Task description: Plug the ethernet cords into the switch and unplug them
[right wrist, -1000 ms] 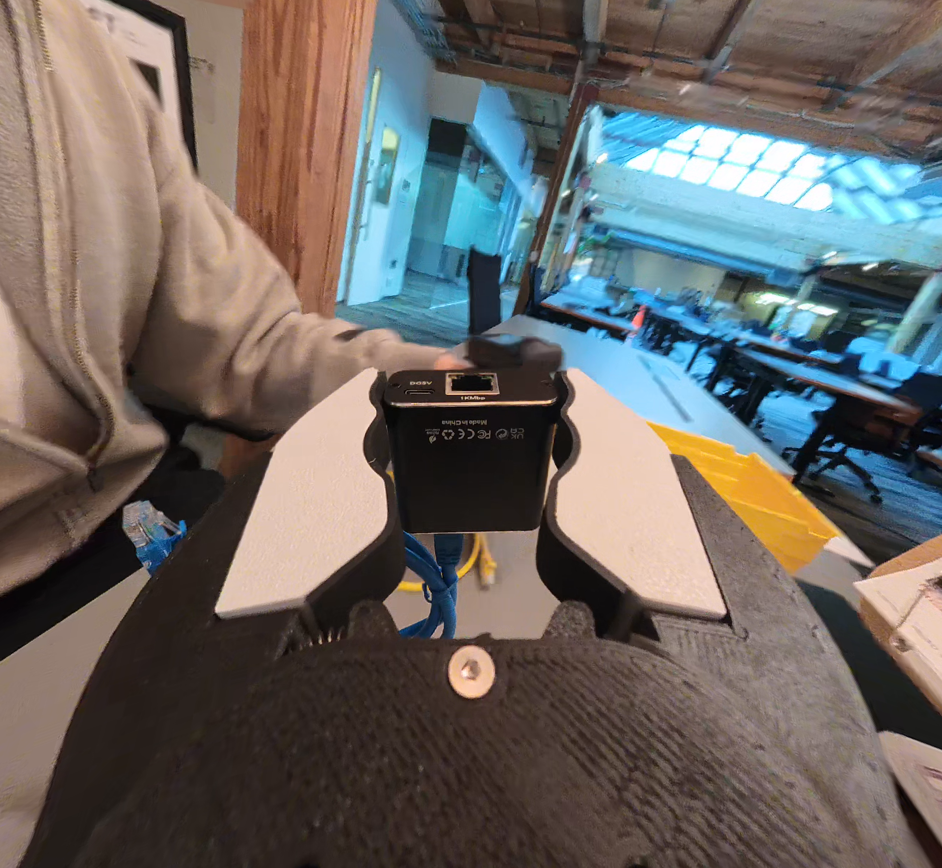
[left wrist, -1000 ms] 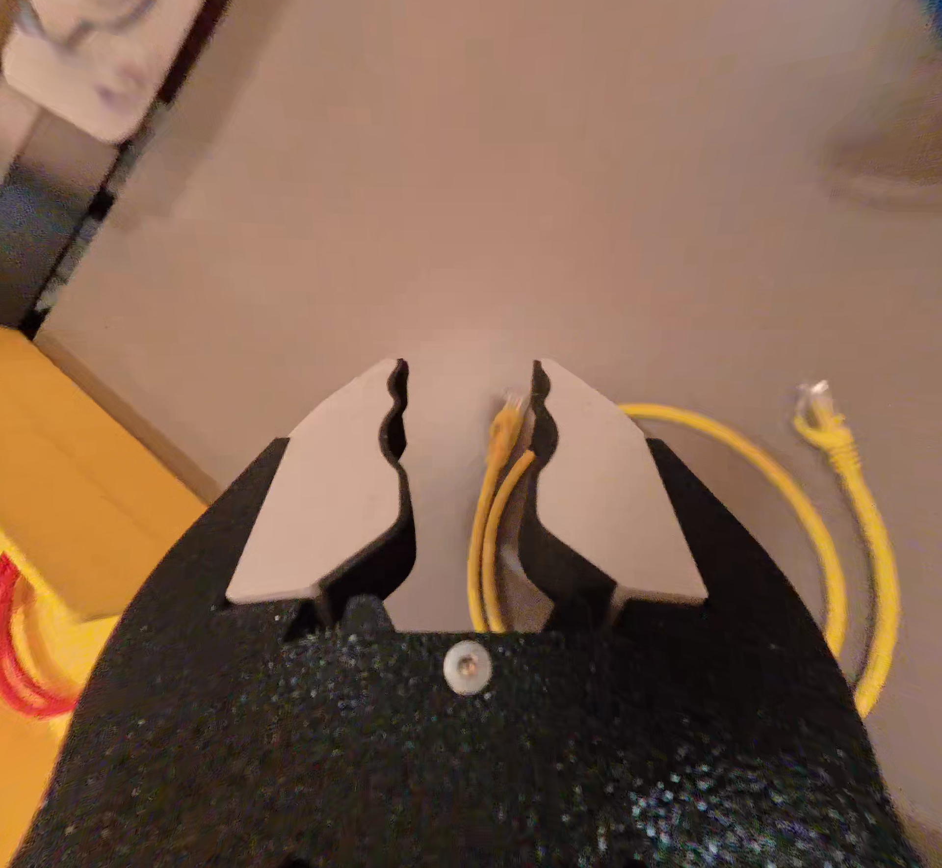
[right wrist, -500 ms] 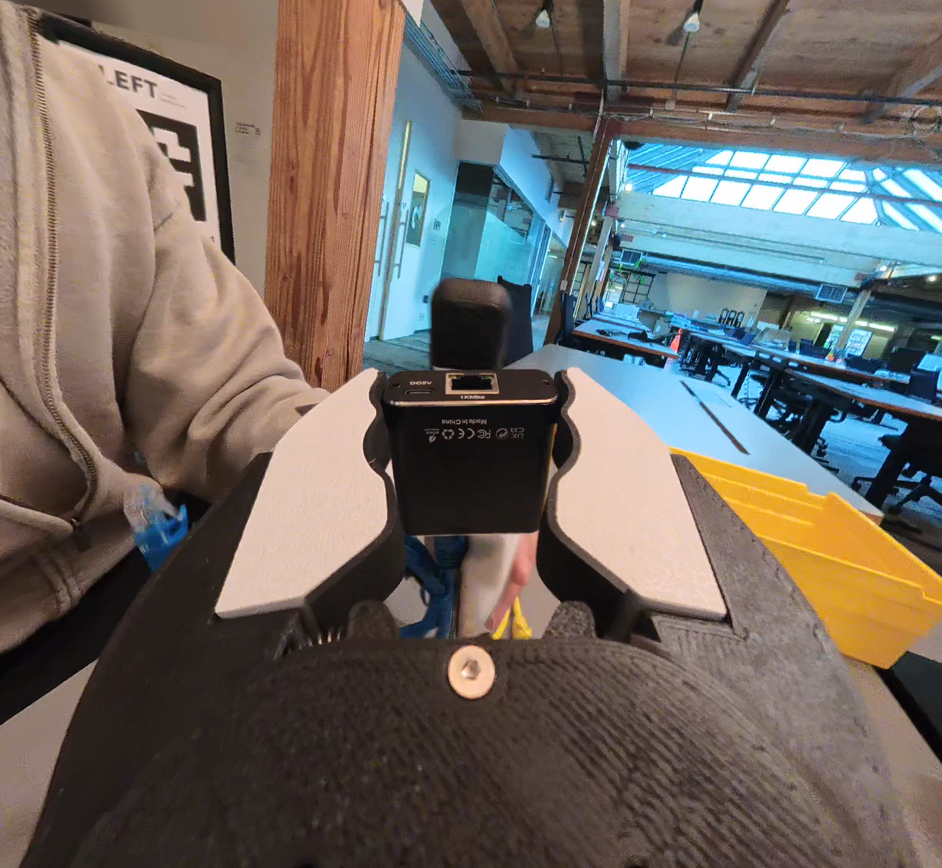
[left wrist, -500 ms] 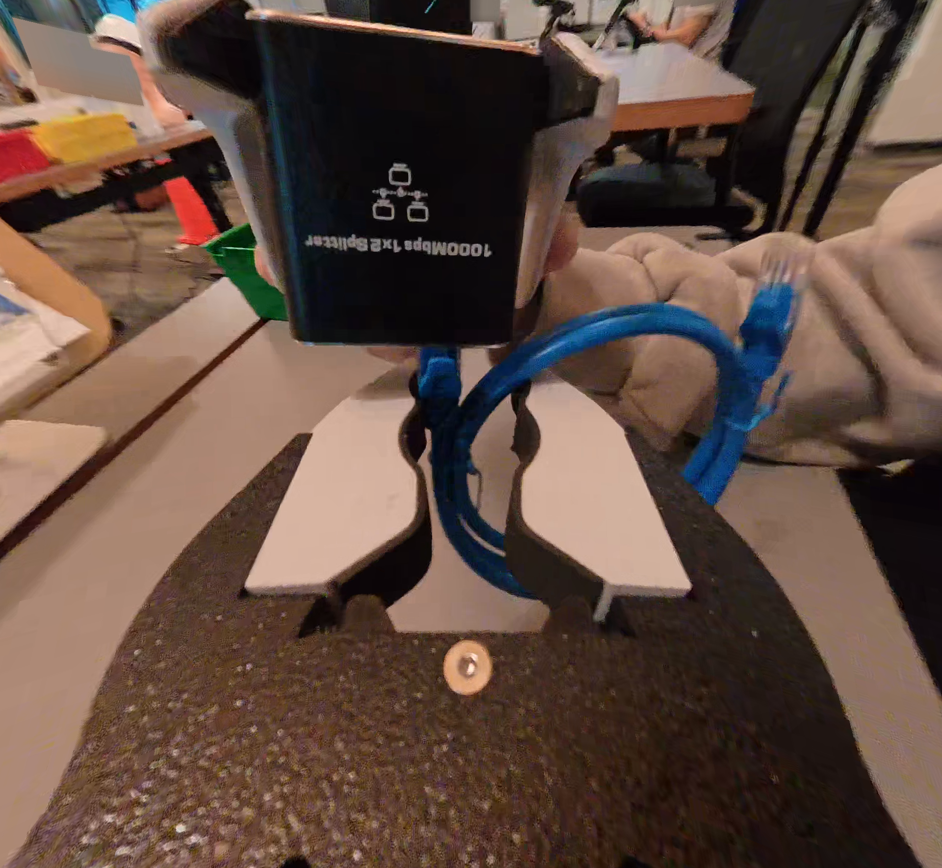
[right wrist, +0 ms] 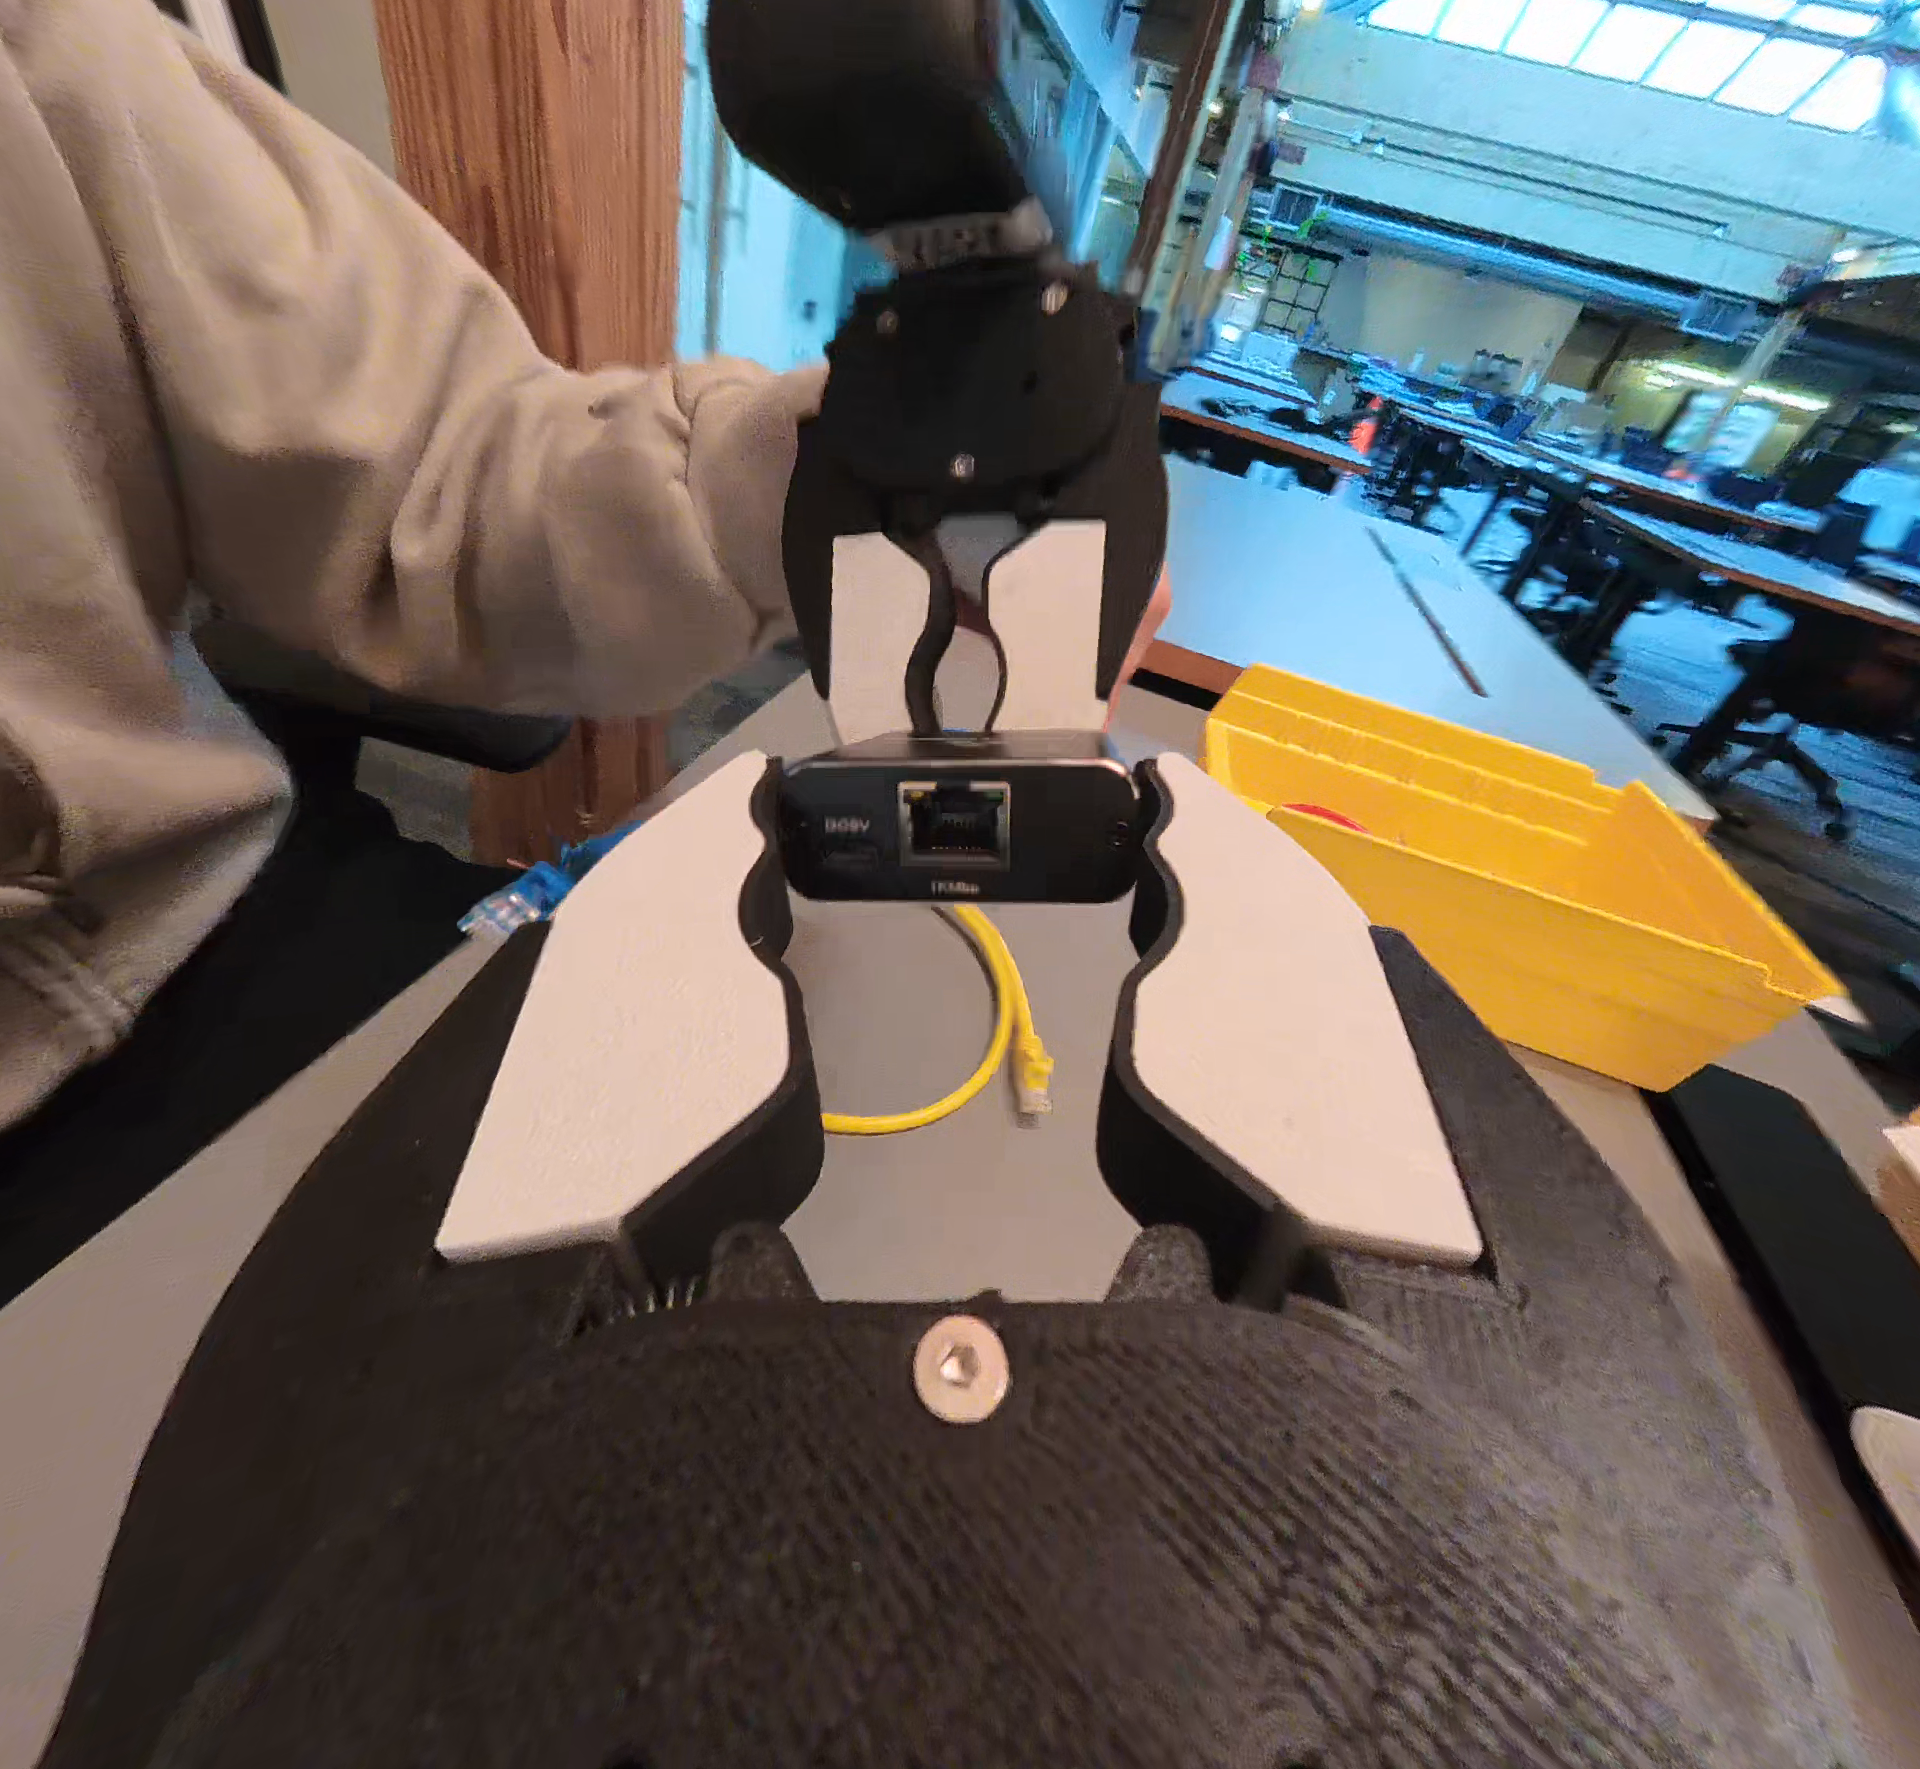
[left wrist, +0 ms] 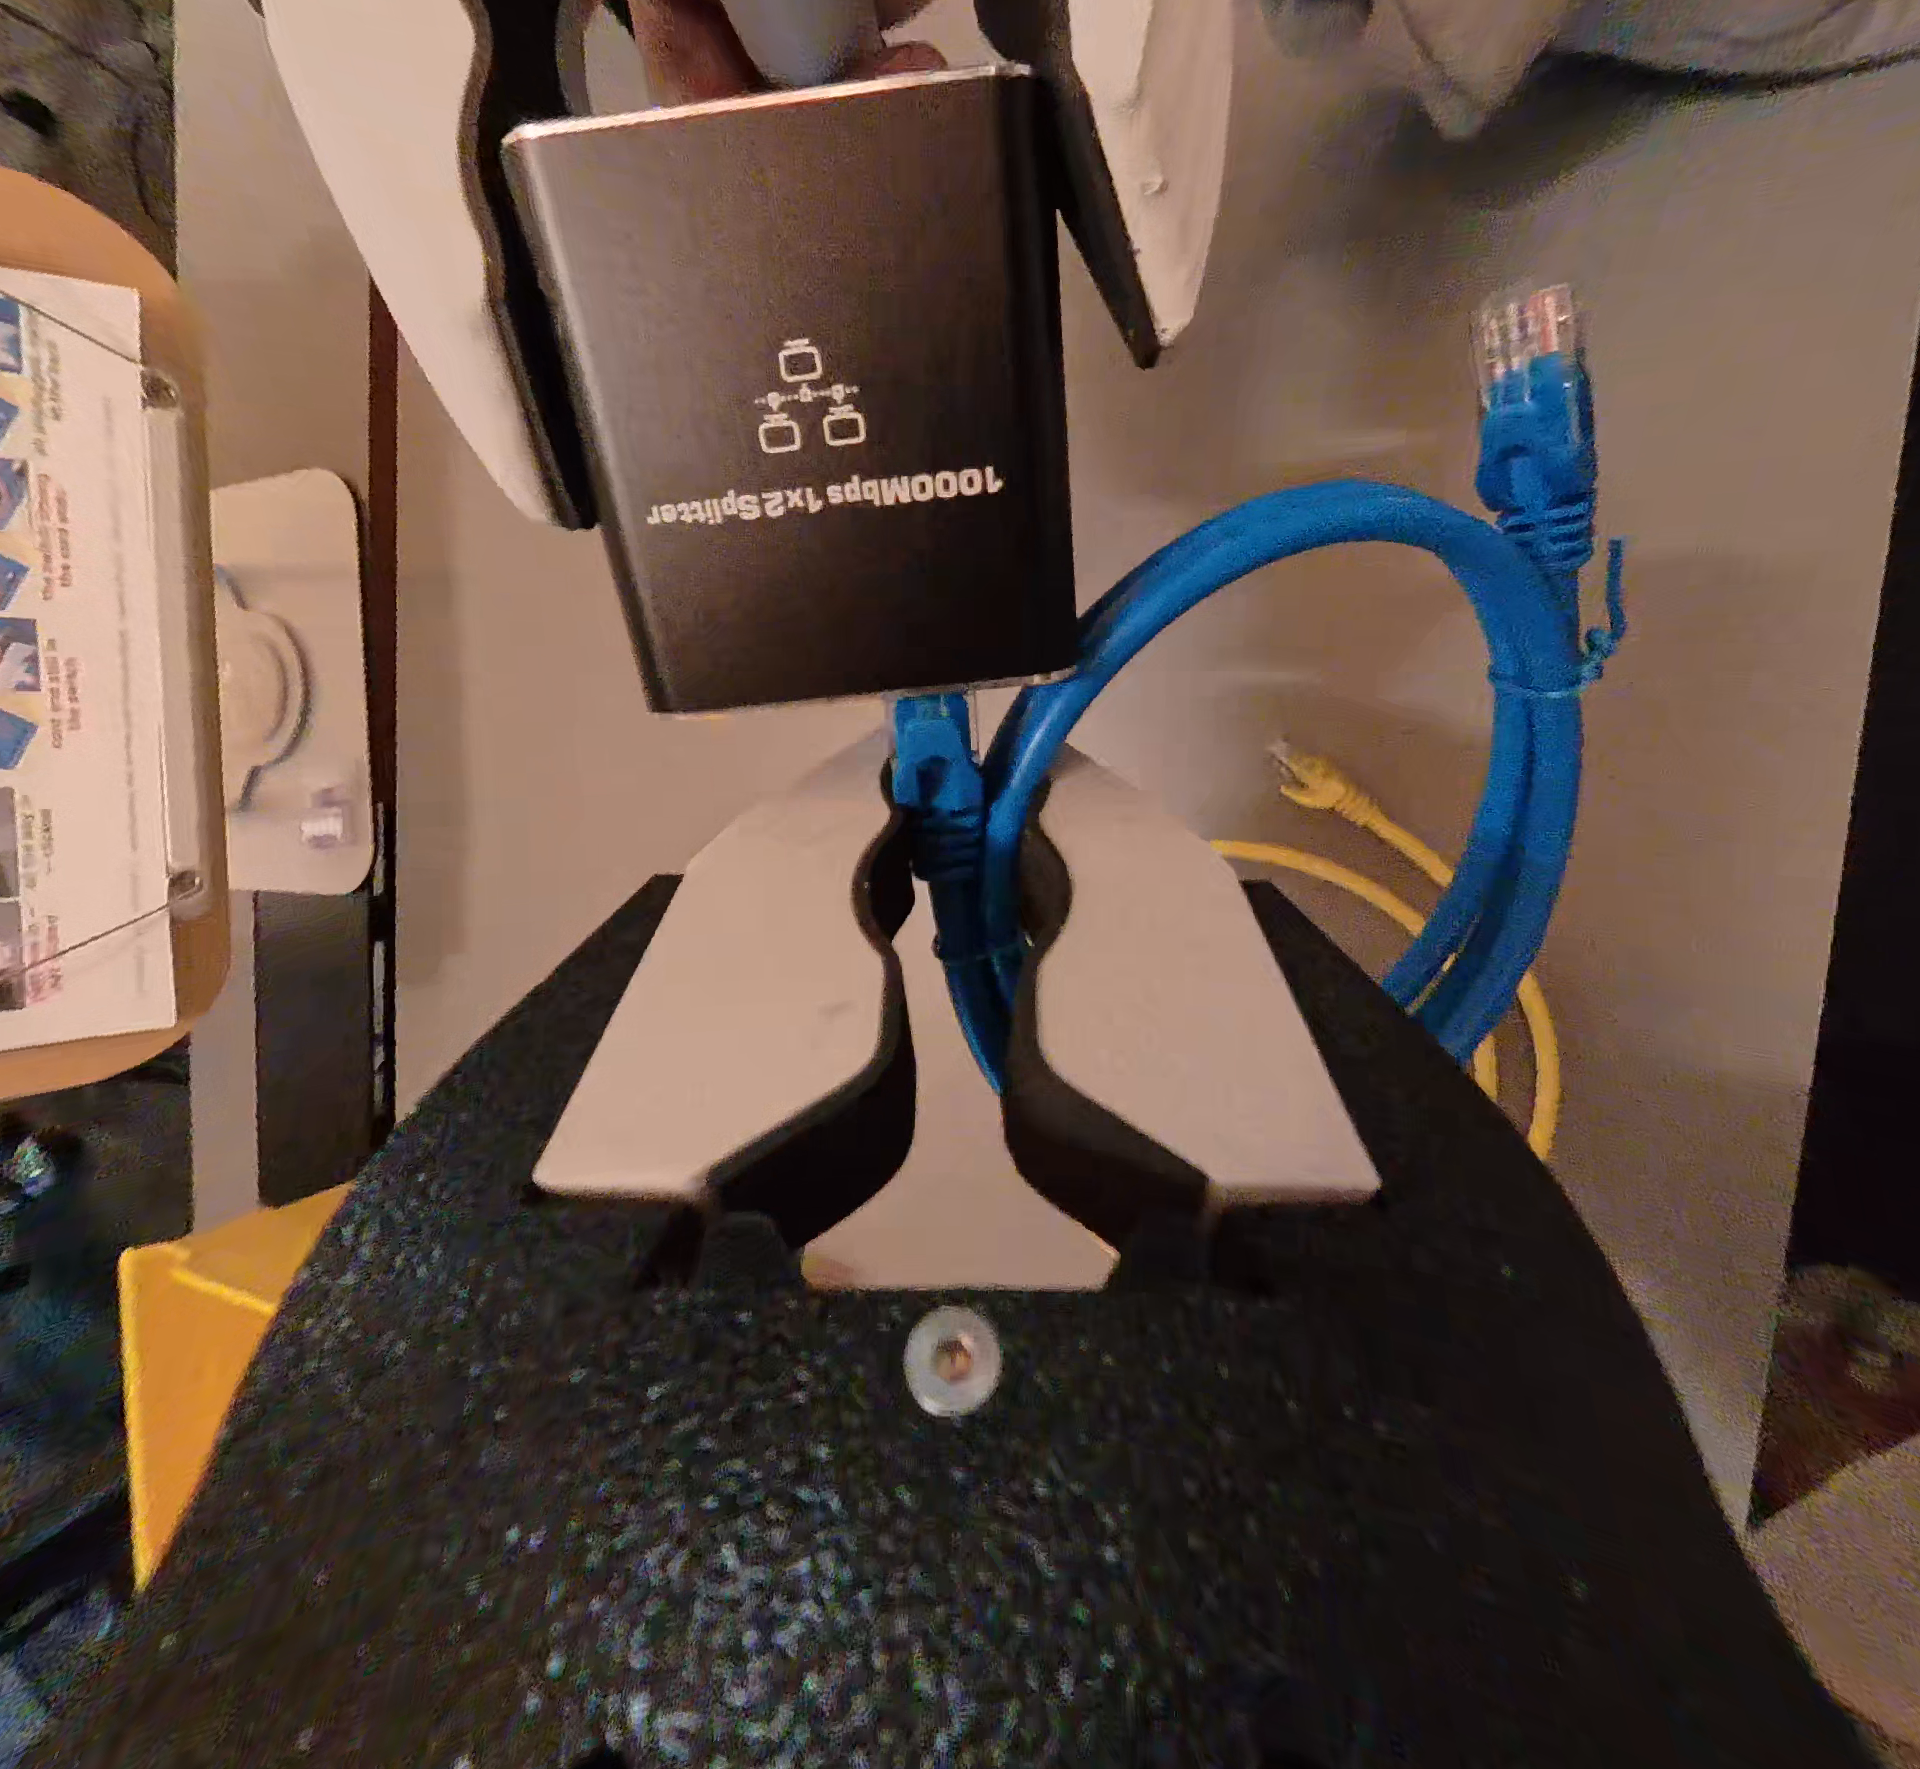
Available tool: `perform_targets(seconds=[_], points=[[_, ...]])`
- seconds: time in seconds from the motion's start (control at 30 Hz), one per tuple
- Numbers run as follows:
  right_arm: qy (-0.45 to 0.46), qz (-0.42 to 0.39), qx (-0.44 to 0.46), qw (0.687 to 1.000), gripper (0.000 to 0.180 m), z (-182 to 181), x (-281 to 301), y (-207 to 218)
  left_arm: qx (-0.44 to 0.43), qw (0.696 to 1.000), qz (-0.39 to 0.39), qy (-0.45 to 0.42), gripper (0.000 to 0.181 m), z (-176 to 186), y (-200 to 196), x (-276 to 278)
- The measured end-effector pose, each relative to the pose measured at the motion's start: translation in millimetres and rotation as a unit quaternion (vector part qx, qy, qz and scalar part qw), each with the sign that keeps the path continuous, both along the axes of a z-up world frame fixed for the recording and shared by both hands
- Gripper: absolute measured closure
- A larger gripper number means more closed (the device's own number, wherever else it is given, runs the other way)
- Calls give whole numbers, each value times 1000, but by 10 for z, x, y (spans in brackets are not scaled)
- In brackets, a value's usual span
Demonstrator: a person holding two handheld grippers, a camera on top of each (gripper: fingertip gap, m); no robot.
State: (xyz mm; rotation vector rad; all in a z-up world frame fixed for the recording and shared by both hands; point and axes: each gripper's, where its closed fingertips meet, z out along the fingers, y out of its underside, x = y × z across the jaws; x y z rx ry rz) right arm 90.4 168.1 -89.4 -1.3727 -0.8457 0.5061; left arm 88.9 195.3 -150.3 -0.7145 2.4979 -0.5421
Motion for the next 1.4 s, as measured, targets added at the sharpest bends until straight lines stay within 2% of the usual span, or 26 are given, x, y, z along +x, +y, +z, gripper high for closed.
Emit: perform_targets(seconds=[0.17, 0.23, 0.3, 0.47, 0.87, 0.97, 1.07, 1.2, 1.33, 1.4], points=[[-31, -29, 15, 999, 113, 28, -74, 91, 90, 993, 16, 78, 167, 26, 174, -112], [-47, -50, 11, 998, 112, 31, -78, 132, 113, 990, 25, 81, 167, 37, 228, -102], [-72, -70, 10, 995, 108, -14, -57, 170, 91, 993, 22, 73, 167, 86, 188, -98], [-42, -69, 19, 997, 110, 37, -16, 164, 61, 997, 15, 49, 167, 96, 140, -66], [-54, -94, -5, 994, 107, -128, -68, 346, 107, 989, 24, 95, 167, 99, 328, -172], [-57, -93, 7, 994, 107, -118, -81, 351, 115, 989, 18, 90, 166, 108, 338, -187], [-32, -68, 11, 997, 107, -77, -94, 306, 80, 993, 8, 82, 165, 160, 254, -213], [-22, -79, 34, 996, 108, 11, -80, 302, 67, 996, 5, 63, 165, 214, 250, -166], [3, -84, 45, 995, 108, 85, 33, 262, 65, 998, 6, -14, 157, 289, 251, -68], [19, -84, 53, 995, 108, 147, 95, 216, 26, 999, 15, -42, 154, 343, 224, -45]])
